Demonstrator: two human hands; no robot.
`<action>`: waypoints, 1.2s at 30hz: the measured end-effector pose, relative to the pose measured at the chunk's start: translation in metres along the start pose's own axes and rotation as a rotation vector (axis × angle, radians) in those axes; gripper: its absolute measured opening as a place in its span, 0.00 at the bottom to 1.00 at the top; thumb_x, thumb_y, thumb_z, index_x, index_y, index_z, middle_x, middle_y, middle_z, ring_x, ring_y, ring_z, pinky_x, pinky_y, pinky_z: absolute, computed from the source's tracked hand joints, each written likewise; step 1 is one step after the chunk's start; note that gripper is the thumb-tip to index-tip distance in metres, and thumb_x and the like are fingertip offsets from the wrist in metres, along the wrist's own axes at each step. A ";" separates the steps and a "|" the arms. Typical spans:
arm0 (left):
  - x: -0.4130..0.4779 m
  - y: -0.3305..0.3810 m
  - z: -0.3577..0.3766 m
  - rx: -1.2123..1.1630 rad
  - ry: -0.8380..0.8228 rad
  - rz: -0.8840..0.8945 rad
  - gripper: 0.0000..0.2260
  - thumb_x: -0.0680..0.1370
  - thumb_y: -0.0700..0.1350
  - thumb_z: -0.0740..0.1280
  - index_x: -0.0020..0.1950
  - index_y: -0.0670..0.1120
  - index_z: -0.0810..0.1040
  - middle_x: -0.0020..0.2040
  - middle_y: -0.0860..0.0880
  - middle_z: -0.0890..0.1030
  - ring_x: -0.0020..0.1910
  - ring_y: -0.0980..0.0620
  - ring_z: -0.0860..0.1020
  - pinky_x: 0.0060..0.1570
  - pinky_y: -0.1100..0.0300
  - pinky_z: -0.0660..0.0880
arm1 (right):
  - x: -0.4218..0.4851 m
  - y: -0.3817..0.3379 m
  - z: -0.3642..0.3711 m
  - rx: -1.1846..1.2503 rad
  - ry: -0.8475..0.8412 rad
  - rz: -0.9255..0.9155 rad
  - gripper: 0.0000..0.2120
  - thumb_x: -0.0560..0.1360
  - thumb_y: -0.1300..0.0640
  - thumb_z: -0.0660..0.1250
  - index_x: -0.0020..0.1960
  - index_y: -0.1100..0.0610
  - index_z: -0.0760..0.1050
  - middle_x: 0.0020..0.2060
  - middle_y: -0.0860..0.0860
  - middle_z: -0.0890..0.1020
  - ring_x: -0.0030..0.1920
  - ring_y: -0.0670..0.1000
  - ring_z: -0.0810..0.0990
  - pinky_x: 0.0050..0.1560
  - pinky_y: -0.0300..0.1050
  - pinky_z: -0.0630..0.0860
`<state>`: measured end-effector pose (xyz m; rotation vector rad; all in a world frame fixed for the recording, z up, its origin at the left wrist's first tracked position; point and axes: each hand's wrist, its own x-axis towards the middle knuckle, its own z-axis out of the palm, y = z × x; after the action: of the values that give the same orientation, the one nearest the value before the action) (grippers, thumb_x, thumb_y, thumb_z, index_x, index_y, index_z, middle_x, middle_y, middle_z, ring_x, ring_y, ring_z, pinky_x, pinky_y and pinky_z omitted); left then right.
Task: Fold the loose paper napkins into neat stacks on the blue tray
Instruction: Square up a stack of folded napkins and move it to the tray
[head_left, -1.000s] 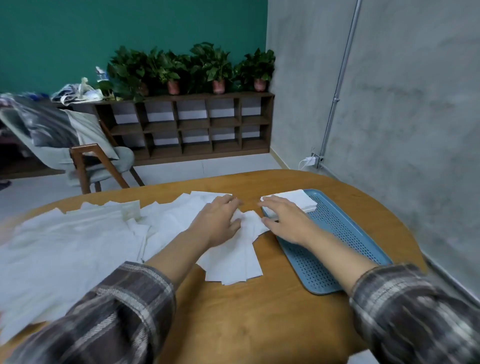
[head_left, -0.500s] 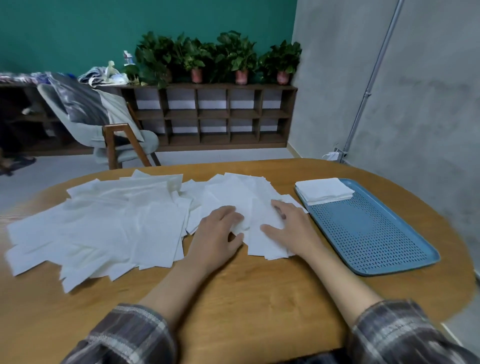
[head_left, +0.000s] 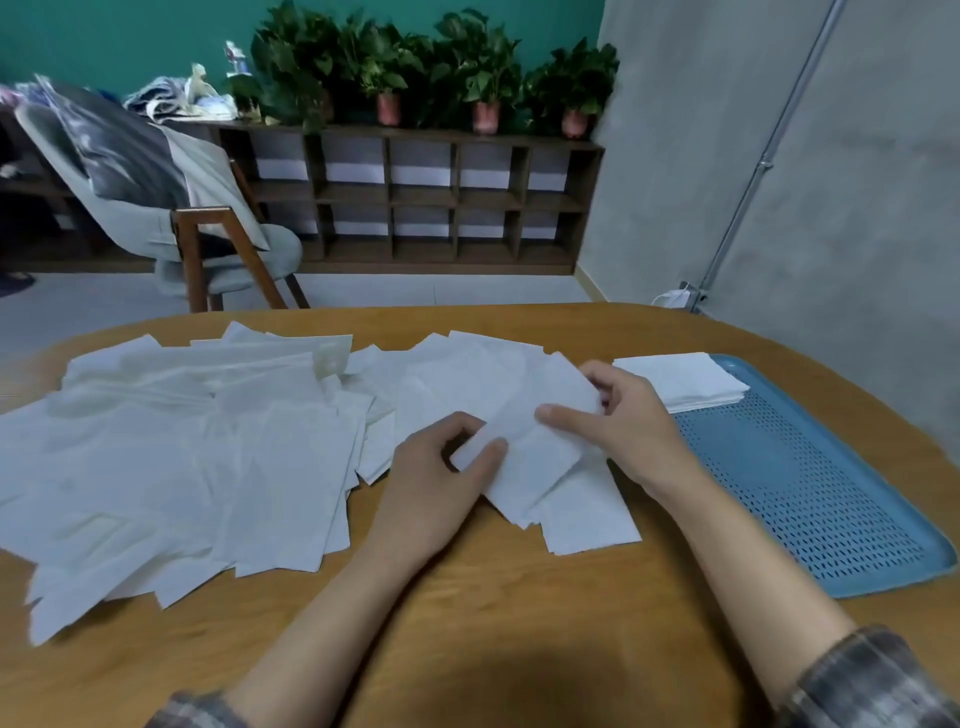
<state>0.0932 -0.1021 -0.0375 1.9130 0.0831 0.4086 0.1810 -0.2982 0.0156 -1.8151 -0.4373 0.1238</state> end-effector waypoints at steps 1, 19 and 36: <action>0.002 -0.001 -0.003 -0.042 0.025 -0.024 0.03 0.81 0.49 0.72 0.47 0.54 0.84 0.38 0.57 0.84 0.38 0.58 0.80 0.42 0.61 0.76 | 0.000 0.003 0.000 0.040 0.004 0.011 0.18 0.72 0.61 0.81 0.58 0.61 0.79 0.45 0.50 0.88 0.46 0.49 0.88 0.39 0.37 0.81; 0.017 -0.007 0.008 0.403 -0.027 0.256 0.26 0.73 0.53 0.79 0.67 0.57 0.70 0.64 0.63 0.73 0.64 0.63 0.73 0.61 0.65 0.70 | 0.014 0.050 0.002 0.022 0.234 -0.153 0.12 0.79 0.66 0.71 0.55 0.53 0.87 0.53 0.37 0.87 0.59 0.34 0.81 0.59 0.23 0.69; -0.001 0.009 0.004 0.277 0.085 0.326 0.03 0.84 0.47 0.67 0.53 0.55 0.76 0.41 0.59 0.79 0.41 0.55 0.78 0.39 0.71 0.66 | 0.007 0.048 0.001 -0.001 0.240 -0.208 0.17 0.81 0.68 0.67 0.60 0.50 0.85 0.58 0.35 0.85 0.63 0.34 0.78 0.64 0.27 0.70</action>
<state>0.0923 -0.1097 -0.0310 2.1891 -0.1241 0.7290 0.1985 -0.3056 -0.0295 -1.7476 -0.4509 -0.2357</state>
